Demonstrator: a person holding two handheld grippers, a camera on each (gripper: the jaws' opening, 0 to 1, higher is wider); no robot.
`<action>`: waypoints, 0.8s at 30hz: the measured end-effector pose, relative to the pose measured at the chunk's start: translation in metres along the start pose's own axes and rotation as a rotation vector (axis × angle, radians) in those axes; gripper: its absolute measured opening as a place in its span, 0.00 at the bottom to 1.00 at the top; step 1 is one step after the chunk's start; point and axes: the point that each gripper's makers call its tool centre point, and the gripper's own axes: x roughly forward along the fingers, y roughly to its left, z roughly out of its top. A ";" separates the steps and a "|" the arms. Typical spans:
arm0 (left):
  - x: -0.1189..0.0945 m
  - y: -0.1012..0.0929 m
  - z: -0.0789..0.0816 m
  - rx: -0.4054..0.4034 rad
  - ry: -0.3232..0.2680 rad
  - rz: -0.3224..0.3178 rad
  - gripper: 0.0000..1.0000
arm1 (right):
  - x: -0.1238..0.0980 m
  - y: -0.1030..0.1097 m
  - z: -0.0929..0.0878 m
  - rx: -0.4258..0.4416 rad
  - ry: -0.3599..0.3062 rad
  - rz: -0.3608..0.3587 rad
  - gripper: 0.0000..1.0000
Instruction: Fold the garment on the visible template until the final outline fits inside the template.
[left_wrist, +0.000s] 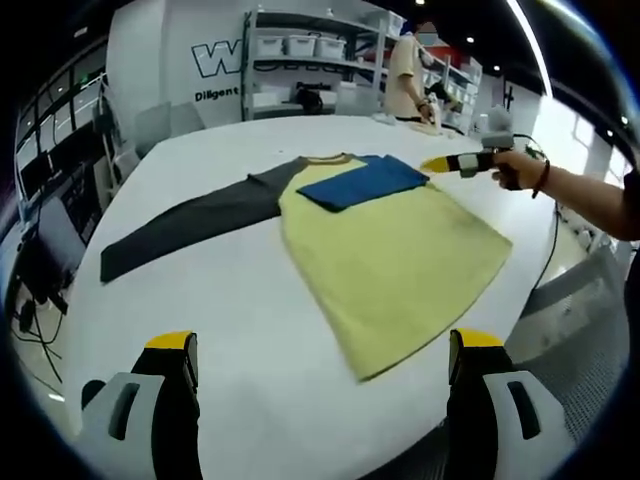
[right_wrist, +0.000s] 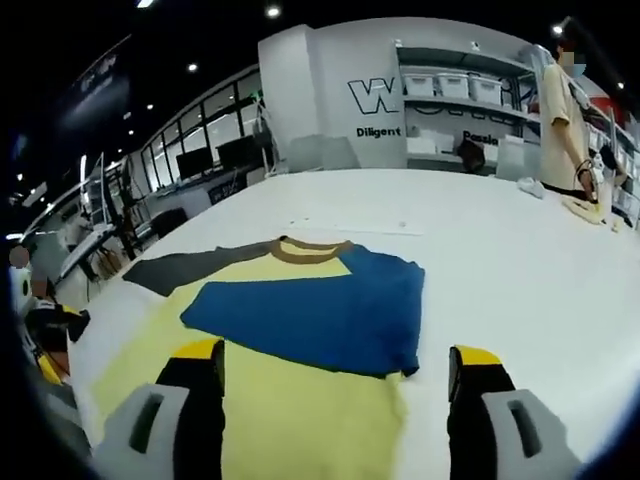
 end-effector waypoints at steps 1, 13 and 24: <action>0.000 0.000 0.000 0.001 0.002 -0.002 0.99 | -0.003 0.003 0.002 -0.005 -0.007 0.010 0.96; 0.001 -0.002 0.001 0.002 -0.001 -0.008 0.99 | -0.032 0.039 0.001 -0.069 -0.003 0.101 0.99; 0.000 -0.003 0.003 -0.007 -0.012 -0.018 0.99 | -0.065 0.061 -0.006 -0.114 -0.007 0.145 0.99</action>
